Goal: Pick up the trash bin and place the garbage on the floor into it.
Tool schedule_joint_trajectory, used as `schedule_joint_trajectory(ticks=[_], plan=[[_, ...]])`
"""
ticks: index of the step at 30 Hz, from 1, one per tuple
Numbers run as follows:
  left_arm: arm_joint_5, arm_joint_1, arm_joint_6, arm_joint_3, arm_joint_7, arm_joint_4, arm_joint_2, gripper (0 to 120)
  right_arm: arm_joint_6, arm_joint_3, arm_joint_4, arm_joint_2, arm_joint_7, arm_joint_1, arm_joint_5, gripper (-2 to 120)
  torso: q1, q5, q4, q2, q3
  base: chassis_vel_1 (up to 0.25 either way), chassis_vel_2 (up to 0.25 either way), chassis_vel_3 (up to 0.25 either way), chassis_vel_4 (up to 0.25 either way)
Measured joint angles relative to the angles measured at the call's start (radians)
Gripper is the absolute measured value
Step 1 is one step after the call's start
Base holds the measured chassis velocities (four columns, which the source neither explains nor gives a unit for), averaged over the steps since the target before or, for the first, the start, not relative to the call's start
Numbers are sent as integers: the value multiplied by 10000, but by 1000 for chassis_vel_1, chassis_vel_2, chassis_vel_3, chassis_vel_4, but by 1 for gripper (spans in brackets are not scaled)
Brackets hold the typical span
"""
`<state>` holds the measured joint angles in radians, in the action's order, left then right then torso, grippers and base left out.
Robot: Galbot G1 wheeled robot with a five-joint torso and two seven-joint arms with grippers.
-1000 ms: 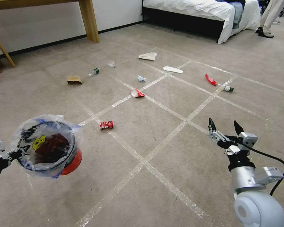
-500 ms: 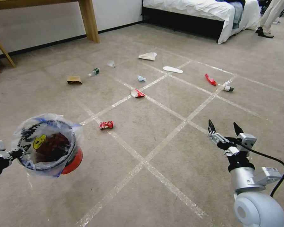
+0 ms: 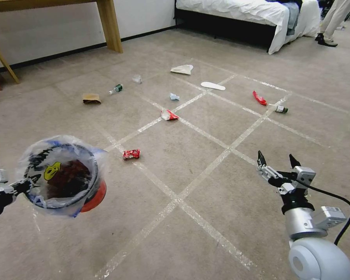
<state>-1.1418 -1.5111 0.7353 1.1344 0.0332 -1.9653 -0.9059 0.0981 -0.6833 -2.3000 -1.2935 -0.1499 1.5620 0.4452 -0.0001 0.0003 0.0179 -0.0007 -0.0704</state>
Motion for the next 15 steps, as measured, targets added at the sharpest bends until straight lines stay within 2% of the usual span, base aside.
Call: schedule_joint_trajectory(ticks=[3,7,15], plan=[[30,-130,0,-69,-20,-101,-3,1,-12,-6,-31,-14,18,19,36,100,0,-1,5,0,0,0,0,0,0],[193,-534,0,-93,-159,-180,-72,1,-132,21,-52,-43,95,1,146,100,0,0,-8,0,0,0,0,0,0],[287,-695,0,43,-217,60,-336,1,-737,-168,-12,-47,540,-49,192,100,0,0,-4,0,0,0,0,0,0]])
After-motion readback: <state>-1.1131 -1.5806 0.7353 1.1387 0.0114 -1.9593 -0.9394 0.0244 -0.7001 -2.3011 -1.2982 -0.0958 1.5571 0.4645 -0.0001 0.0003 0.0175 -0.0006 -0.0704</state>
